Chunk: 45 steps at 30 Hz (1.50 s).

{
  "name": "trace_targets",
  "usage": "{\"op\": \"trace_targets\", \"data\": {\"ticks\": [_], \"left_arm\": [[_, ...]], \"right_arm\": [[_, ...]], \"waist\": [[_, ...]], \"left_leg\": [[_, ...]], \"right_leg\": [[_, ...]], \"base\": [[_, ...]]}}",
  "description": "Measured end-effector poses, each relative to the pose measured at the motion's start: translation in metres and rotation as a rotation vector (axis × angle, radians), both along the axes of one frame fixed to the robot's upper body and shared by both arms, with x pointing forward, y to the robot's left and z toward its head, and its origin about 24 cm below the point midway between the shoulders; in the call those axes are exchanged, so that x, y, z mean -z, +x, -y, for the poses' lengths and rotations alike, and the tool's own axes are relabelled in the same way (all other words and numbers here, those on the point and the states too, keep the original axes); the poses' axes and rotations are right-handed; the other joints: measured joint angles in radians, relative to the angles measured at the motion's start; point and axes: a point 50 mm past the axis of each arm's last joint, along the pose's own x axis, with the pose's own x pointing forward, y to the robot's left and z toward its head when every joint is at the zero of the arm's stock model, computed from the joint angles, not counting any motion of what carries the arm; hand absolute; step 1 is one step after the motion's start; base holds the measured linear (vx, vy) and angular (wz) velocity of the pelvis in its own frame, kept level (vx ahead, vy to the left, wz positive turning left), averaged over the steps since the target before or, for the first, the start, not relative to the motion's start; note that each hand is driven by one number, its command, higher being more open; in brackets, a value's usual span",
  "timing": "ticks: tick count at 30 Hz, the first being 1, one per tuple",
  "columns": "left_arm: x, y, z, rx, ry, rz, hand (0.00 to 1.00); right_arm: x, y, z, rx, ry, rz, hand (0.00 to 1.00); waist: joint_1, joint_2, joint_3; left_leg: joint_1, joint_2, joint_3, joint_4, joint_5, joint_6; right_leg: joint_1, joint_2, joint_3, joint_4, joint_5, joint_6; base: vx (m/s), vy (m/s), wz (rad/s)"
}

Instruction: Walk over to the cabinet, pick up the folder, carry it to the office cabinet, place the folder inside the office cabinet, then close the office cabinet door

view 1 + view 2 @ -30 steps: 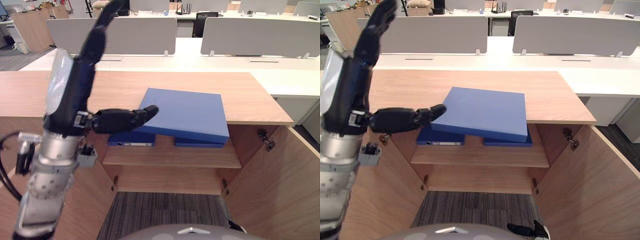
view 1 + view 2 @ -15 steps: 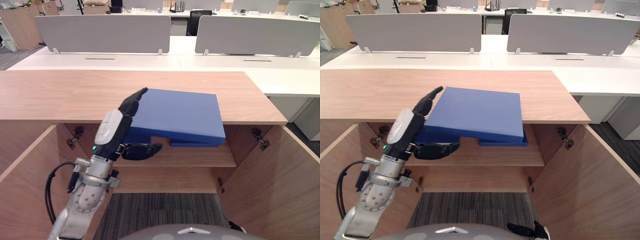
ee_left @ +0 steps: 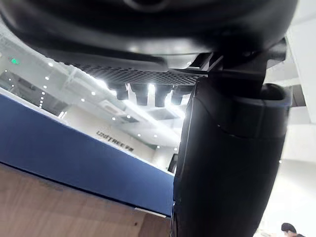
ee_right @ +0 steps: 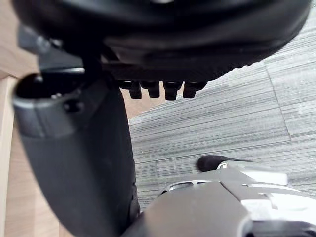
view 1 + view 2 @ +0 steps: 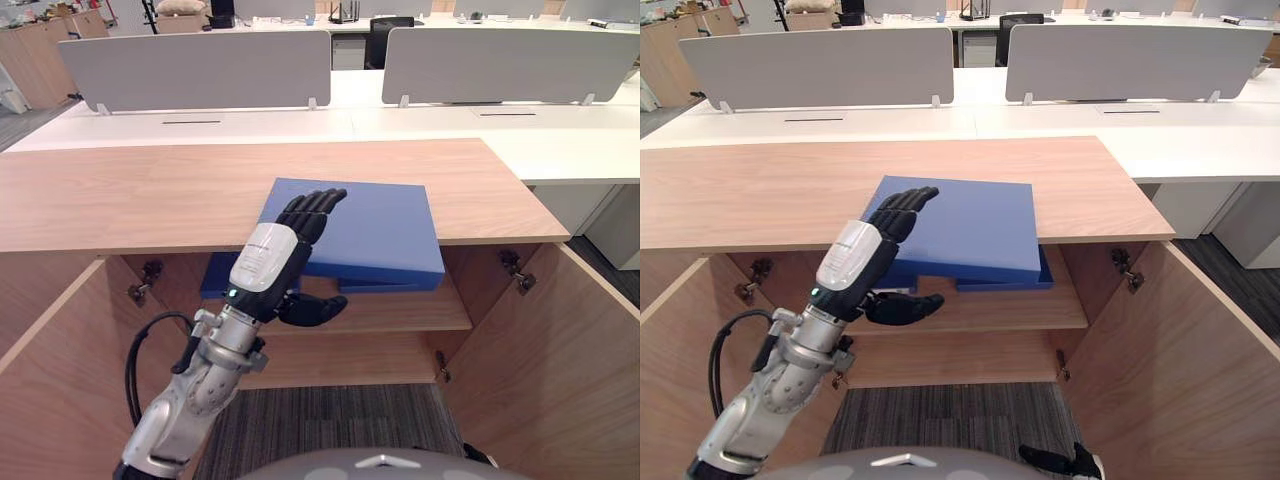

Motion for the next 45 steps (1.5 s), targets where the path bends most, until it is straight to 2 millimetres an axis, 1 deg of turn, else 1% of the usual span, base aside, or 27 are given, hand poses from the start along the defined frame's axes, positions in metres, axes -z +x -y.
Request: {"op": "trace_targets", "data": {"ticks": [6, 10, 11, 15, 20, 22, 24, 29, 32, 33, 35, 38, 39, 42, 43, 45], "left_arm": [[0.010, 0.005, -0.005, -0.068, 0.098, 0.012, 1.00], [0.010, 0.011, -0.007, -0.103, 0.141, 0.046, 1.00], [0.010, 0.012, -0.007, -0.110, 0.150, 0.056, 0.00], [0.011, 0.014, -0.009, -0.139, 0.176, 0.077, 0.00], [0.013, 0.016, -0.009, -0.169, 0.159, 0.074, 0.00], [0.008, 0.018, -0.008, -0.172, 0.158, 0.121, 0.00], [0.000, 0.022, -0.004, -0.185, 0.116, 0.176, 0.00], [-0.004, 0.023, -0.004, -0.199, 0.104, 0.212, 0.00], [-0.012, 0.022, -0.002, -0.223, 0.032, 0.247, 0.00], [-0.014, 0.022, 0.003, -0.225, -0.026, 0.240, 0.00], [-0.014, 0.021, 0.009, -0.215, -0.084, 0.226, 0.00], [-0.019, 0.017, 0.026, -0.152, -0.217, 0.199, 0.00], [-0.024, 0.013, 0.036, -0.103, -0.299, 0.184, 0.00], [-0.034, 0.004, 0.053, 0.000, -0.471, 0.149, 0.00], [-0.036, 0.003, 0.056, 0.020, -0.508, 0.143, 0.00], [-0.039, -0.002, 0.068, 0.112, -0.618, 0.075, 0.00]], "right_arm": [[0.000, 0.000, 0.000, 0.001, 0.000, -0.004, 1.00], [0.000, 0.000, 0.000, 0.003, 0.003, -0.008, 1.00], [0.000, 0.000, -0.001, 0.004, 0.003, -0.011, 1.00], [0.001, 0.000, -0.001, 0.010, 0.006, -0.010, 1.00], [0.001, -0.001, 0.000, 0.041, 0.015, -0.011, 1.00], [0.001, -0.001, 0.000, 0.041, 0.014, -0.012, 1.00], [0.000, -0.001, 0.001, 0.043, 0.012, -0.011, 1.00], [0.000, -0.001, 0.004, 0.067, 0.011, -0.003, 1.00], [0.000, -0.001, 0.005, 0.075, 0.010, -0.002, 1.00], [0.000, -0.001, 0.005, 0.075, 0.006, -0.002, 1.00], [0.000, 0.000, 0.003, 0.075, 0.005, 0.000, 1.00], [0.000, 0.000, 0.001, 0.081, 0.006, 0.005, 1.00], [0.000, 0.001, -0.001, 0.083, 0.006, 0.012, 1.00], [-0.001, 0.005, -0.003, 0.065, 0.000, 0.027, 1.00], [-0.001, 0.007, -0.003, 0.056, -0.003, 0.030, 1.00], [-0.004, 0.013, -0.004, 0.019, -0.020, 0.063, 1.00]], "waist": [[-0.008, 0.000, 0.000], [-0.009, -0.004, 0.003], [-0.009, -0.004, 0.003], [-0.015, -0.004, 0.005], [-0.017, -0.001, 0.007], [-0.017, -0.001, 0.007], [-0.020, 0.003, 0.009], [-0.032, 0.015, 0.015], [-0.032, 0.018, 0.017], [-0.031, 0.016, 0.018], [-0.031, 0.015, 0.018], [-0.031, 0.008, 0.024], [-0.031, 0.005, 0.026], [-0.028, 0.005, 0.026], [-0.028, 0.005, 0.026], [-0.029, 0.007, 0.025]], "left_leg": [[0.007, -0.005, -0.004, -0.017, 0.000, 0.001], [0.016, -0.010, -0.003, -0.025, 0.000, 0.006], [0.017, -0.011, -0.004, -0.025, -0.002, 0.009], [0.017, -0.016, -0.004, -0.027, -0.004, 0.012], [0.017, -0.018, -0.004, -0.027, -0.004, 0.012], [0.016, -0.019, -0.003, -0.027, -0.004, 0.012], [0.015, -0.019, -0.001, -0.027, -0.005, 0.012], [0.017, -0.019, -0.001, -0.029, -0.005, 0.011], [0.013, -0.018, 0.000, -0.028, -0.006, 0.010], [0.004, -0.017, 0.002, -0.025, -0.008, 0.008], [-0.001, -0.015, 0.004, -0.022, -0.010, 0.008], [-0.010, -0.010, 0.009, -0.012, -0.015, 0.009], [-0.015, -0.010, 0.011, -0.008, -0.017, 0.010], [-0.015, -0.010, 0.022, -0.007, -0.019, 0.013], [-0.015, -0.010, 0.024, -0.005, -0.020, 0.014], [-0.015, -0.008, 0.030, 0.007, -0.028, 0.014]], "right_leg": [[0.016, -0.001, -0.009, -0.035, 0.009, 0.006], [0.028, -0.003, -0.011, -0.051, 0.015, 0.006], [0.036, -0.004, -0.012, -0.059, 0.016, 0.007], [0.042, -0.007, -0.014, -0.072, 0.021, 0.008], [0.046, -0.008, -0.014, -0.091, 0.032, 0.010], [0.049, -0.007, -0.014, -0.102, 0.039, 0.010], [0.049, -0.008, -0.011, -0.103, 0.040, 0.011], [0.048, -0.007, -0.011, -0.112, 0.043, 0.012], [0.048, -0.005, -0.009, -0.117, 0.045, 0.013], [0.045, -0.004, -0.006, -0.116, 0.045, 0.013], [0.041, -0.003, -0.003, -0.116, 0.045, 0.013], [0.029, 0.001, 0.008, -0.106, 0.042, 0.010], [0.021, 0.001, 0.013, -0.101, 0.041, 0.011], [0.011, 0.001, 0.027, -0.095, 0.040, 0.011], [0.011, 0.001, 0.030, -0.095, 0.040, 0.011], [0.007, 0.002, 0.042, -0.090, 0.040, 0.011]], "base": [[0.01, 0.009, 0.03], [0.03, 0.013, 0.00], [0.00, 0.000, 0.00], [0.00, 0.000, 0.00], [0.00, 0.000, 0.00], [0.00, 0.000, 0.00], [-0.04, 0.002, -0.03], [-0.01, 0.000, 0.00], [0.00, 0.000, 0.00], [0.00, -0.005, -0.04], [0.00, -0.008, -0.05], [0.00, -0.011, -0.09], [0.00, -0.004, -0.11], [0.00, 0.006, -0.12], [0.00, 0.008, -0.14], [-0.01, 0.004, -0.15]]}}
